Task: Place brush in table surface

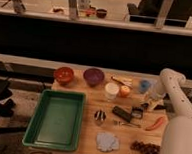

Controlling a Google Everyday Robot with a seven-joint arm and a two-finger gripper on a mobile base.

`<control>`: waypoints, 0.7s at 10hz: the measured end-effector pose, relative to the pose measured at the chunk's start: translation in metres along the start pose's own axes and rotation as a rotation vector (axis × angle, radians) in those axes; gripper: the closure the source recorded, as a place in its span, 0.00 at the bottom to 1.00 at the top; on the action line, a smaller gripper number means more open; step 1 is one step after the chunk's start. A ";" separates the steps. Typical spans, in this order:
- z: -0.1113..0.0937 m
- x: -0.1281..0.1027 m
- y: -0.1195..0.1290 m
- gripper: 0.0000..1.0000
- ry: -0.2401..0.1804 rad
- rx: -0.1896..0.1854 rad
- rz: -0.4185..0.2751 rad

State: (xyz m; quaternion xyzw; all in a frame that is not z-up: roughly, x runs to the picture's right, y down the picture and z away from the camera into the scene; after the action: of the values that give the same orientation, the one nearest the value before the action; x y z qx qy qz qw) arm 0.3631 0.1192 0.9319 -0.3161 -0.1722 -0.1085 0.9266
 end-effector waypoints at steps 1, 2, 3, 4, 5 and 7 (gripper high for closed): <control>0.000 0.000 0.000 0.97 0.000 0.000 0.000; 0.000 0.000 0.000 0.97 0.000 0.000 0.000; 0.000 0.000 0.000 0.95 0.000 0.000 0.000; 0.000 0.000 0.000 0.87 0.000 0.000 0.000; 0.000 0.000 0.000 0.78 0.000 0.000 0.000; 0.000 0.000 0.000 0.57 0.000 0.000 0.000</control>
State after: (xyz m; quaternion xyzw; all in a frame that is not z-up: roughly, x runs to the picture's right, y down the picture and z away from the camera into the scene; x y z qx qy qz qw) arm 0.3631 0.1192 0.9318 -0.3161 -0.1723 -0.1085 0.9266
